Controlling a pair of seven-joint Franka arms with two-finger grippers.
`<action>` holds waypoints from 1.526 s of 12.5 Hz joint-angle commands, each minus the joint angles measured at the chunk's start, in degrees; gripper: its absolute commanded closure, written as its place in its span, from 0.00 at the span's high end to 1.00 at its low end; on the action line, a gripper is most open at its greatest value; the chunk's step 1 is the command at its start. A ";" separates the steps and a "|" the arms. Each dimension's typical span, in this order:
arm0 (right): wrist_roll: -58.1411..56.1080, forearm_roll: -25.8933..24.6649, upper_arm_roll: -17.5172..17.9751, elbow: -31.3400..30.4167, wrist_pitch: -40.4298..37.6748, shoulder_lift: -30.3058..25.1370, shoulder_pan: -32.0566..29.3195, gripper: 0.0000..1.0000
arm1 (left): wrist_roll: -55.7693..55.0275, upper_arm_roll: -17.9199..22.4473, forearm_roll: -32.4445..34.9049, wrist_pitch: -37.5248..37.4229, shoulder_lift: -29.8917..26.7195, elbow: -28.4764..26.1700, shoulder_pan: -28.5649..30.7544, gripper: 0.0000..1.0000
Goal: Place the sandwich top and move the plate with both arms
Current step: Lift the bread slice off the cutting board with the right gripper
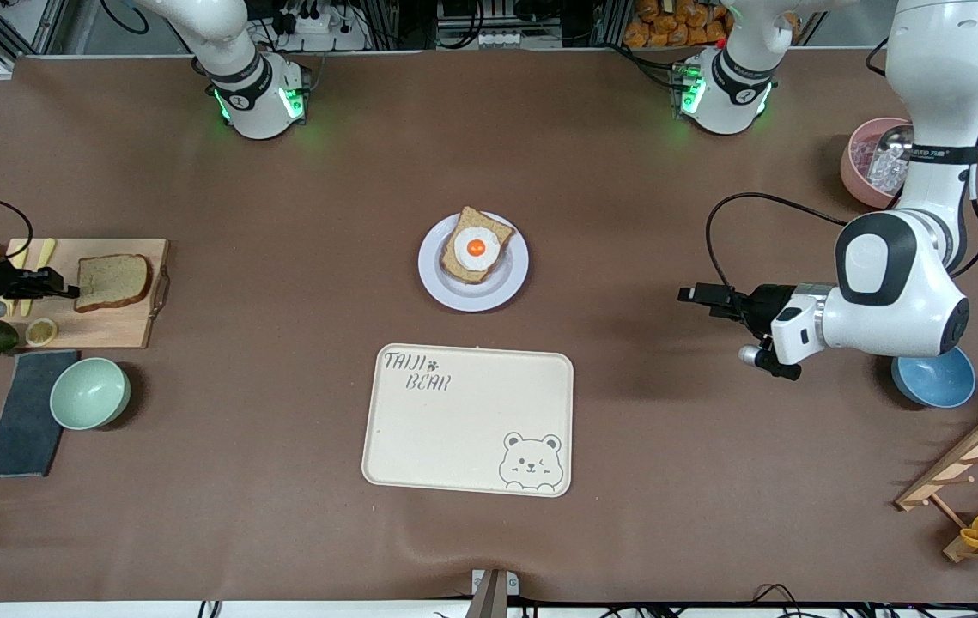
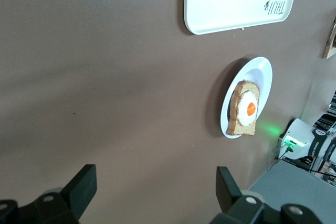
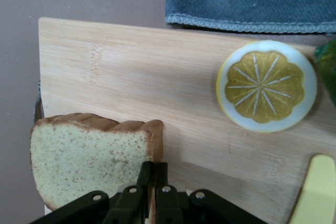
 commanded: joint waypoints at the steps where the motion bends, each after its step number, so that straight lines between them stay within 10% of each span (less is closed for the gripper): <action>1: -1.33 1.99 1.29 0.90 -0.36 1.33 -1.82 0.21 | -0.37 0.10 -1.24 0.99 -0.23 -0.53 -0.56 1.00; 4: -1.16 2.17 1.29 0.99 -0.54 1.42 -1.82 0.41 | -0.37 0.10 -1.24 0.90 -0.23 -0.53 -0.56 1.00; 8: -1.07 2.25 1.29 0.90 -0.54 2.12 -2.09 0.33 | -0.37 0.10 -1.24 1.17 -0.23 -0.53 -0.56 1.00; 10: -1.25 2.95 1.29 0.90 -0.45 2.82 -2.00 0.00 | -0.37 0.10 -1.24 1.17 -0.23 -0.53 -0.56 1.00; 19: 4.97 2.87 1.55 10.73 -16.15 1.60 5.63 0.00 | -0.37 0.10 -1.24 1.17 -0.23 -0.79 -0.64 1.00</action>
